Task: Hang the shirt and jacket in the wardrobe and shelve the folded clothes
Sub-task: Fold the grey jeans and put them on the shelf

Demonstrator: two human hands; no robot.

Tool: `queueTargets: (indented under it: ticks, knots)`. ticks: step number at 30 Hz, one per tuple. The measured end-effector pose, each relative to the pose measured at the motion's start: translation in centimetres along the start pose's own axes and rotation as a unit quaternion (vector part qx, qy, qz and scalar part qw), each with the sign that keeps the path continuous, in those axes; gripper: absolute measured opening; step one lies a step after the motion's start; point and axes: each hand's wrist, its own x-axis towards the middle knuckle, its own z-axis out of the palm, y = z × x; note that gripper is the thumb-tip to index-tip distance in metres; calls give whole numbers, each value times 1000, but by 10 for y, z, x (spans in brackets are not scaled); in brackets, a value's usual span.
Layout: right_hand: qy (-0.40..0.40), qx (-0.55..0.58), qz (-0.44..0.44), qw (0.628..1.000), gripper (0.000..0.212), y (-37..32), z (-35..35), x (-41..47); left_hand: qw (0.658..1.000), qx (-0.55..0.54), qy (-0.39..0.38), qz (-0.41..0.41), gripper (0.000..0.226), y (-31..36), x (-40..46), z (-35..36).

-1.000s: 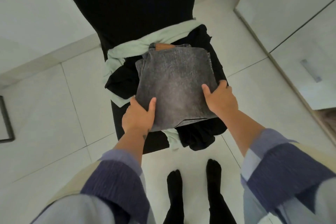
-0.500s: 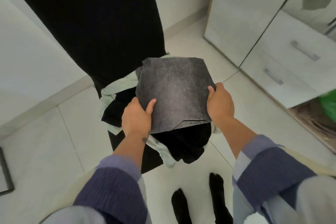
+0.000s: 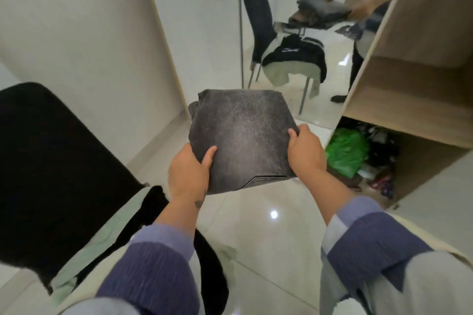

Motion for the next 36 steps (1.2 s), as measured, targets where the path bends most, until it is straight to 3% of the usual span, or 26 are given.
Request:
queueTargets:
  ticks: [7,17,28,36]
  knots:
    - [110,-43,83,989,39,102,-114,75,991,-39,-45,122,43,151,7,97]
    - [196,-76,168,963,39,246,-225,137,962,-110,-141,206,43,302,-21,235]
    - [257,-95,207,939,37,368,-194,274,947,-82,-119,288,43,364,43,427]
    - [258,-101,210,938,34,454,-125,363,943,-60,-144,294,44,356,95,578]
